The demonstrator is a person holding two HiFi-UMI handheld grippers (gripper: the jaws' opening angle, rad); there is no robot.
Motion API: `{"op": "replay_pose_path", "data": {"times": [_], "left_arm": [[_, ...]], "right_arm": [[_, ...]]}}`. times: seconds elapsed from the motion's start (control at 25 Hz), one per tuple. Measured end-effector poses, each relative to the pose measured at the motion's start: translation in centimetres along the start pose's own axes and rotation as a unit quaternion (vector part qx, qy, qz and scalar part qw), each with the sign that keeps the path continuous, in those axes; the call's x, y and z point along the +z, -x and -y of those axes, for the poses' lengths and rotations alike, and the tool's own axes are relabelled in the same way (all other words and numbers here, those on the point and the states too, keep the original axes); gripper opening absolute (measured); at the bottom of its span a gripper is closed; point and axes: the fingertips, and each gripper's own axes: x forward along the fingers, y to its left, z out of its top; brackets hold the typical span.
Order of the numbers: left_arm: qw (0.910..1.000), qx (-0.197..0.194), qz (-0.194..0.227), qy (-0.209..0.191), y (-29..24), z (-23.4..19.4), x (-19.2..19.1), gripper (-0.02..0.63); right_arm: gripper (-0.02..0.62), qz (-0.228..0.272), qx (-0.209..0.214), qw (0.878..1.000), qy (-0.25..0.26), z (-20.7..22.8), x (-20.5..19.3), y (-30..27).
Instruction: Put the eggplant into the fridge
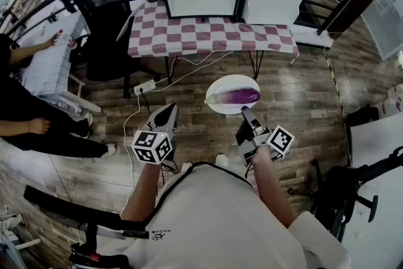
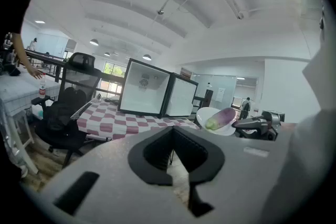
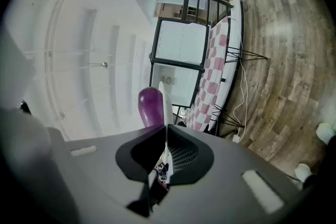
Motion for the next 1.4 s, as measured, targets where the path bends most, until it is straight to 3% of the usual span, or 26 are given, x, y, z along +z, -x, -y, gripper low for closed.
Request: {"op": "replay_pose_path", "data": {"times": [0.96,1.4], "left_arm": [[1.0,0.008,-0.003,0.004,-1.5,-0.3,-0.1,0.006],[0.9999,0.009,-0.005,-0.001,-3.1,2.4,-0.6,0.006]], "right_arm": [[0.023,-0.01,0.003,1.0,-0.003,0.0,1.1,-0.6],[0.023,-0.024,0.007,1.0,-0.001,0.6,3.4,0.7]]}}
